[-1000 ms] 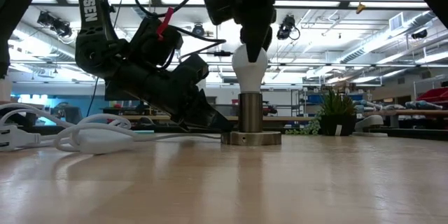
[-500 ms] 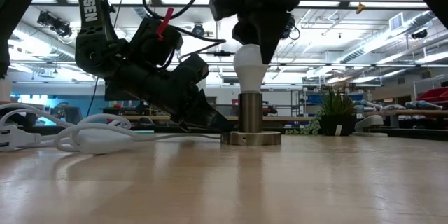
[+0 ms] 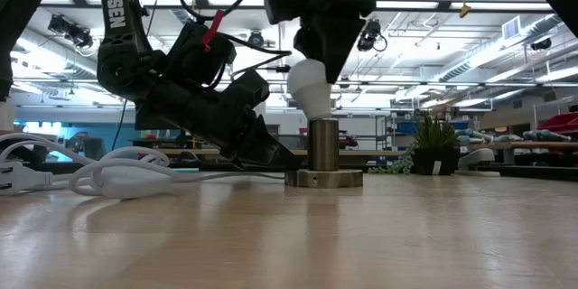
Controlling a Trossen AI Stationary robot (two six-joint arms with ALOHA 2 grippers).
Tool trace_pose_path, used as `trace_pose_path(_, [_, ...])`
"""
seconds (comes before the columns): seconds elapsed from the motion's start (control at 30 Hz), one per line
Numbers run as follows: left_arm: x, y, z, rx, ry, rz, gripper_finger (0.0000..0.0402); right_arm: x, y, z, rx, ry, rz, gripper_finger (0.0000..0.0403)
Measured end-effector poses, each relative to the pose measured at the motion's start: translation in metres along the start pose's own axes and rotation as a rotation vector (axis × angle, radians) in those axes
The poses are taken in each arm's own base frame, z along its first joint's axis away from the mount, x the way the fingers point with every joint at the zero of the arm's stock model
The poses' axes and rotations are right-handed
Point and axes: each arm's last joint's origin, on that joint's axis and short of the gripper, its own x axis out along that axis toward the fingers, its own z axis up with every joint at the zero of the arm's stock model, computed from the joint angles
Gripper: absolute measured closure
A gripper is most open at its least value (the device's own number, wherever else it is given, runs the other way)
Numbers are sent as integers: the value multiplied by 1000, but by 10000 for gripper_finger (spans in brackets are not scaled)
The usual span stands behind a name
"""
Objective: Screw lightbulb
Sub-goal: Insert the light bulb into the lamp
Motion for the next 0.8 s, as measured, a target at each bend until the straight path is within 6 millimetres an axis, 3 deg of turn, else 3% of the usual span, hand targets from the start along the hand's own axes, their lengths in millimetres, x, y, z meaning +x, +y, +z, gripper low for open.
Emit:
trace_pose_path(0.47, [0,0,0,3,1,-3,394,-2,2,-8,17,76,16,54])
trace_pose_path(0.6, [0,0,0,4,1,-3,394,-13,2,-10,18,73,12,55])
trace_pose_path(0.8, [0,0,0,3,1,-3,394,-36,-8,-1,76,-85,-8,55])
